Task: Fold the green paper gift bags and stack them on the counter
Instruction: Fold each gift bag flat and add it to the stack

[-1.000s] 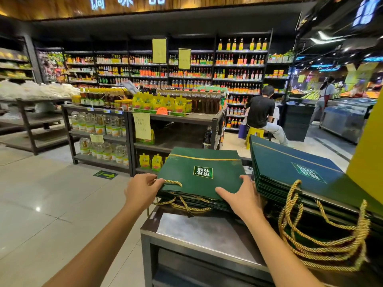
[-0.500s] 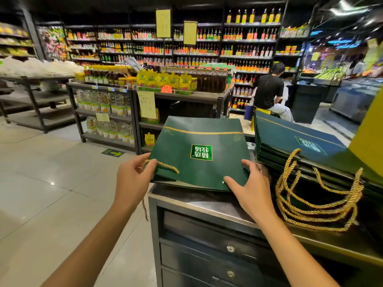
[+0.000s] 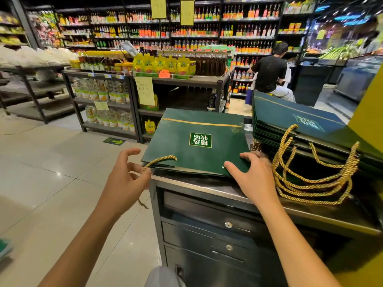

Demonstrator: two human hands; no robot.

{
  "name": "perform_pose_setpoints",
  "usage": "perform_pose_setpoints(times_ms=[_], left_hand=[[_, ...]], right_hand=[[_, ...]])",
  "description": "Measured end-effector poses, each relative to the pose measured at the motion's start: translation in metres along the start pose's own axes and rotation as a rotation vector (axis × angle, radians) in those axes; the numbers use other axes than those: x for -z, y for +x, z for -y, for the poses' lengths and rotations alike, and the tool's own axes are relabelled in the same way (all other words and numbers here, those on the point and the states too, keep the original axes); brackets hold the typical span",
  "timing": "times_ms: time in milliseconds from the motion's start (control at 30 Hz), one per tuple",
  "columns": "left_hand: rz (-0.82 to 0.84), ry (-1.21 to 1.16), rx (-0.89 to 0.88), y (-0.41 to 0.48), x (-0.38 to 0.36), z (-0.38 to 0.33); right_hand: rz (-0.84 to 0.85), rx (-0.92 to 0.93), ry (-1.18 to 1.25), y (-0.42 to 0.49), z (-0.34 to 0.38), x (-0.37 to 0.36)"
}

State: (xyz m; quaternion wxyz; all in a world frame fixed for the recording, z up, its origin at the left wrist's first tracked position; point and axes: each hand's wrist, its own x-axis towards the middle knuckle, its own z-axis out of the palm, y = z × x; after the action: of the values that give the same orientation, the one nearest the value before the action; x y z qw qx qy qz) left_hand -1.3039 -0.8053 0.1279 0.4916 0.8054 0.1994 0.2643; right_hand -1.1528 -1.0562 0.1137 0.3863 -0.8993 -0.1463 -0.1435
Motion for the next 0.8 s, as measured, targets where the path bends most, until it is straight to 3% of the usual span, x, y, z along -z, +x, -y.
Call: perform_pose_setpoints(times_ms=[333,467,600,800], left_hand=[[0.361,-0.325,-0.005,0.003,-0.027,-0.059],[0.425,-0.368,-0.039,0.025,-0.051,-0.083],[0.399,-0.228,-0.120,0.055,-0.076,-0.091],[0.504,0.254,-0.352,0.082,-0.105,-0.076]], right_hand=[[-0.006,0.012,0.023,0.002,-0.003,-0.002],[-0.007,0.004,0.035,0.002,-0.003,-0.001],[-0.013,0.009,0.039,0.002,-0.004,-0.001],[-0.021,0.006,0.044,0.001,-0.004,0.000]])
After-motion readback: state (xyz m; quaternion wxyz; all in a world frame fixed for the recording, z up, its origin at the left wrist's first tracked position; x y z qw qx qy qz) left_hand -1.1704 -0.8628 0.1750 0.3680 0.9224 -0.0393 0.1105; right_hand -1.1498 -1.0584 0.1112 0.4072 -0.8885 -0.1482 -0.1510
